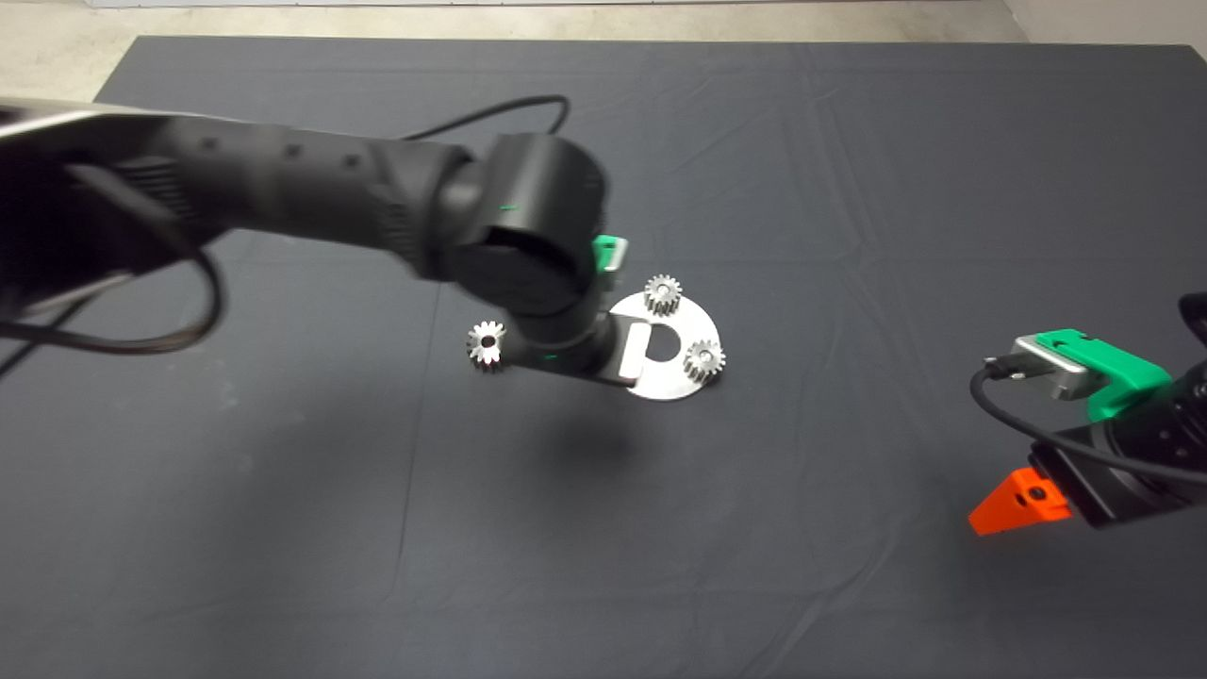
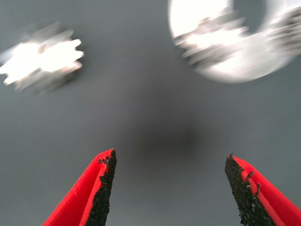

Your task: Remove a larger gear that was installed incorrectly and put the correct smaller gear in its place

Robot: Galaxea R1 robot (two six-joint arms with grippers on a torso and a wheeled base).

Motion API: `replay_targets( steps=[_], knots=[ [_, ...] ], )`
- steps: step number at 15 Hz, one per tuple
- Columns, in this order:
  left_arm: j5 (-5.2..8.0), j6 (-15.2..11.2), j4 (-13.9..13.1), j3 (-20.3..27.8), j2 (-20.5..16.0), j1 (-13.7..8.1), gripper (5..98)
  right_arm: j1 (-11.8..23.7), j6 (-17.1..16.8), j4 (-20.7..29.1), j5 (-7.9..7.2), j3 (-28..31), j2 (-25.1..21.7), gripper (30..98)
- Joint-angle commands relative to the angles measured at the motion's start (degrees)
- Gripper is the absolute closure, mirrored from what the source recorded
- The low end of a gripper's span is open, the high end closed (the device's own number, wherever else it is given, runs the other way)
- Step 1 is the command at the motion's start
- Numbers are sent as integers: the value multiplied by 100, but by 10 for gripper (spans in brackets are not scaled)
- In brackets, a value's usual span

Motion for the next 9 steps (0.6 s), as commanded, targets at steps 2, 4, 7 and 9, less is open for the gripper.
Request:
replay_targets(
  steps=[2,4,7,9],
  knots=[
    [165,-1311,-1148,2512,-1760,-468,453,97,7,211,-631,153,417,308],
    [160,-1441,-1441,2793,-2384,-464,402,97,15,207,-632,188,734,308],
    [375,-1017,-1662,2810,-2768,-468,362,97,15,220,-632,188,792,308],
    [375,-975,-1739,2810,-2942,-468,356,88,16,211,-624,293,819,308]
  ],
)
